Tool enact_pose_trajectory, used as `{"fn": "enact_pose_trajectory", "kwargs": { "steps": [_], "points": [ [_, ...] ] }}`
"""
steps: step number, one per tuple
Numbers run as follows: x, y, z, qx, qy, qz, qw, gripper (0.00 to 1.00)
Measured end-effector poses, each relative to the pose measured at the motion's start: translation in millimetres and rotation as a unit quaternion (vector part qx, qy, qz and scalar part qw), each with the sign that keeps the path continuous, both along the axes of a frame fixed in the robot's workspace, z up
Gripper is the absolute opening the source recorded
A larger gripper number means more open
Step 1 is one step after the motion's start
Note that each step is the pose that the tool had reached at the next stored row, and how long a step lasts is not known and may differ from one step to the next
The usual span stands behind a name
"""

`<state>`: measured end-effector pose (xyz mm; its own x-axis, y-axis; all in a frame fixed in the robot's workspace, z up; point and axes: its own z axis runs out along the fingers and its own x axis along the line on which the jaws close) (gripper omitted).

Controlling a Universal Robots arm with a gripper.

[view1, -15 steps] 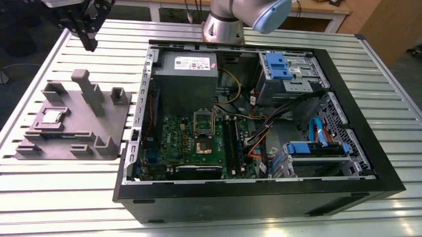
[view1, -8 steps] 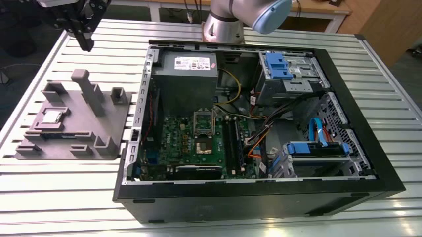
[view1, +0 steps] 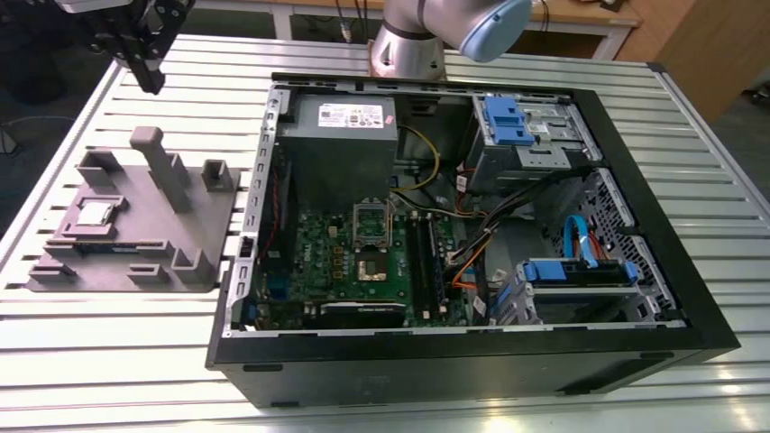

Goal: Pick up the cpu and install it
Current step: 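Reach for the cpu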

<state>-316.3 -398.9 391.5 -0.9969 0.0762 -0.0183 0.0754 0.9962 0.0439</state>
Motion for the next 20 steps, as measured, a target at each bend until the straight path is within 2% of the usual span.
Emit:
{"fn": "enact_pose_trajectory", "kwargs": {
  "steps": [20],
  "points": [
    [-12.4, 0.0, -0.3, 0.0, 0.0, 0.0, 1.0, 0.1]
  ]
}}
